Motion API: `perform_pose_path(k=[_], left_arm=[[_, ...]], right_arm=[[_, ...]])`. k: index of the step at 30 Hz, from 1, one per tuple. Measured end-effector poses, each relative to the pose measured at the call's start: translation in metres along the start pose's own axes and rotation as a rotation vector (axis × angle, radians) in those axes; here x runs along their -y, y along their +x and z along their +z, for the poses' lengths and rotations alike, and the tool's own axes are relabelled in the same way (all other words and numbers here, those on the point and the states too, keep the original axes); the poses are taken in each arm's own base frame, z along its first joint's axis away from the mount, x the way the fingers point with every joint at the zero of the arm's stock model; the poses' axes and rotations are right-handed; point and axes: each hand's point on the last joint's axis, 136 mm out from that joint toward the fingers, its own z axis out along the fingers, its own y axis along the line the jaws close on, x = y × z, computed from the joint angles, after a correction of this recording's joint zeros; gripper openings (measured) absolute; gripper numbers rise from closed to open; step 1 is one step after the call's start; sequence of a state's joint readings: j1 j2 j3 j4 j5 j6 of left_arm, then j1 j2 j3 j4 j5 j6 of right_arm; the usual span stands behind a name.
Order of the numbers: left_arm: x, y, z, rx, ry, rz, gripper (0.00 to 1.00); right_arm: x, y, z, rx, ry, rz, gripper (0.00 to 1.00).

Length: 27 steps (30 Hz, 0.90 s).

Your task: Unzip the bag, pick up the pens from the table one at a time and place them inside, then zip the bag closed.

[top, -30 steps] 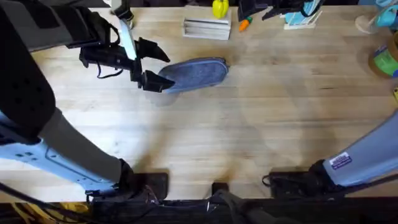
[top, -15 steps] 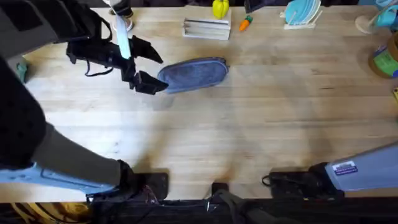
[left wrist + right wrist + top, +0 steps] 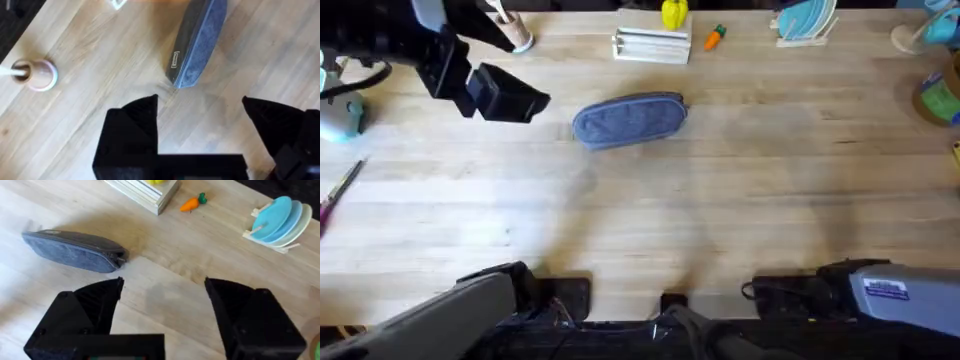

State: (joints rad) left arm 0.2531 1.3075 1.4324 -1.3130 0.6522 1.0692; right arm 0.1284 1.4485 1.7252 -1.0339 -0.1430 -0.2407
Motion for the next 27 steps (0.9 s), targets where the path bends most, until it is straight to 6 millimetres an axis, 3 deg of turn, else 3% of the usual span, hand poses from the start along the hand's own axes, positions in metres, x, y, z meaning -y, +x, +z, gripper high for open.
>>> perform_pose_path(k=[4,11,18,27], left_arm=[[-0.004,-0.014,-0.031,0.003,-0.136,-0.119,0.995],[0.001,-0.045,-0.073,0.063,-0.286,-0.235,0.995],[0.017,-0.058,-0.069,0.056,-0.267,-0.231,0.994],[0.013,-0.055,-0.066,0.034,-0.276,-0.255,0.993]], right_arm=[[0.001,0.002,-0.016,0.017,0.030,-0.003,0.998],[0.004,0.003,-0.018,0.015,0.046,0.034,0.998],[0.002,0.008,-0.018,-0.007,0.041,0.079,0.998],[0.001,0.014,-0.018,-0.030,0.036,0.091,0.998]])
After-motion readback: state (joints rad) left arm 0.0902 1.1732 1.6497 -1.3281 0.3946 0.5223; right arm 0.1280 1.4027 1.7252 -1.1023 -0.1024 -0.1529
